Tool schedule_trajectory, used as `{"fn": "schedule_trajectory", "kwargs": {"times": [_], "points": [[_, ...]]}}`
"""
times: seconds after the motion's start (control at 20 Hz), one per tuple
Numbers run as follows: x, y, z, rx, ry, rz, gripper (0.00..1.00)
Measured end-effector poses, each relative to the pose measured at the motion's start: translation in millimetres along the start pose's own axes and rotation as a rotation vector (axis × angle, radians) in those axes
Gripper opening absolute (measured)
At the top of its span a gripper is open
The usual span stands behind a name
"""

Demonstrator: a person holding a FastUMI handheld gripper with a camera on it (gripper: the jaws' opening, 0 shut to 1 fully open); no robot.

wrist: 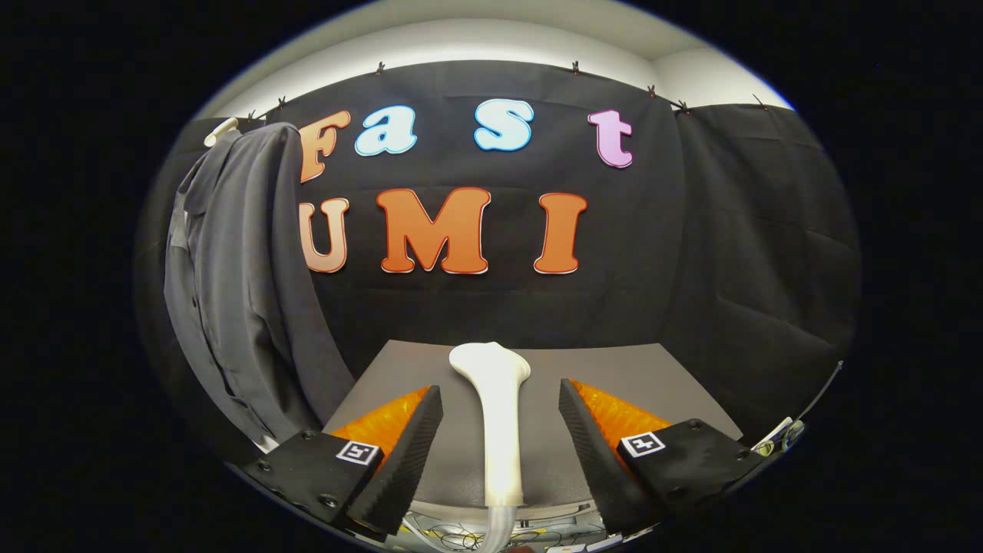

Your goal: Iron the clothes twice with a garment steamer, once on the left side and once on the right side.

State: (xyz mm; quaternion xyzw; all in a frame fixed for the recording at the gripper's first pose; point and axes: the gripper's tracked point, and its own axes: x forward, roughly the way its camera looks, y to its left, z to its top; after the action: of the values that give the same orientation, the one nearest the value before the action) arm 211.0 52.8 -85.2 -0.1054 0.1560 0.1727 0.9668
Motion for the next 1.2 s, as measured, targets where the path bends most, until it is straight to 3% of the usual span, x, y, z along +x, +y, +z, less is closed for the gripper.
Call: {"fn": "schedule_trajectory", "kwargs": {"times": [0.85, 1.2], "points": [[92, -5, -73, 0.054, 0.257, 0.005, 0.97], [100, 4, -86, 0.041, 0.294, 0.025, 0.73]]}}
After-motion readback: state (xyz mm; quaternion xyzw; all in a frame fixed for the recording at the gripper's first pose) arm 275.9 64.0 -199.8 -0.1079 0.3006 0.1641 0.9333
